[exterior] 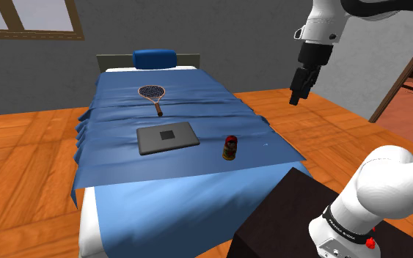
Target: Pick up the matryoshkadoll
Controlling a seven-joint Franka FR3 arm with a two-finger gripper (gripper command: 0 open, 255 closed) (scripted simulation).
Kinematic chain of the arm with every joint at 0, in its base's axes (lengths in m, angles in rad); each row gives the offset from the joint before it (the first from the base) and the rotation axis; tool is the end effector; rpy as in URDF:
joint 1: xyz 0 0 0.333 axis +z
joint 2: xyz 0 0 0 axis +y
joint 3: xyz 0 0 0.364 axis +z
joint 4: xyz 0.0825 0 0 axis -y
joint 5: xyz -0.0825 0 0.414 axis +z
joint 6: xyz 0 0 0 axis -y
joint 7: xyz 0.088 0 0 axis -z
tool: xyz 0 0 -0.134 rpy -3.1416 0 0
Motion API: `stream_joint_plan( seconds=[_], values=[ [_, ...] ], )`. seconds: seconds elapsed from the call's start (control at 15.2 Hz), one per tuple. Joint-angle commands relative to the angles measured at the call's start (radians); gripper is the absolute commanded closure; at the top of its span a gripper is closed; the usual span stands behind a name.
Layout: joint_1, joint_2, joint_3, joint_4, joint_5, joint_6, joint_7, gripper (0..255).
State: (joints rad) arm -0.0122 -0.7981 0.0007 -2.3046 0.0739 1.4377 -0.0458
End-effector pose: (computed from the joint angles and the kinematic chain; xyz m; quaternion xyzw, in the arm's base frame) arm 0.2835 0.0075 0.6158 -0.9985 -0.0207 0.0333 0.0375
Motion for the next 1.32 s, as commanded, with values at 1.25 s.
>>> stream_joint_plan(
  seconds=[1.25],
  values=[
    [0.031,0.342,-0.27,-0.285,-0.079,0.757,-0.478,0]
  ],
)
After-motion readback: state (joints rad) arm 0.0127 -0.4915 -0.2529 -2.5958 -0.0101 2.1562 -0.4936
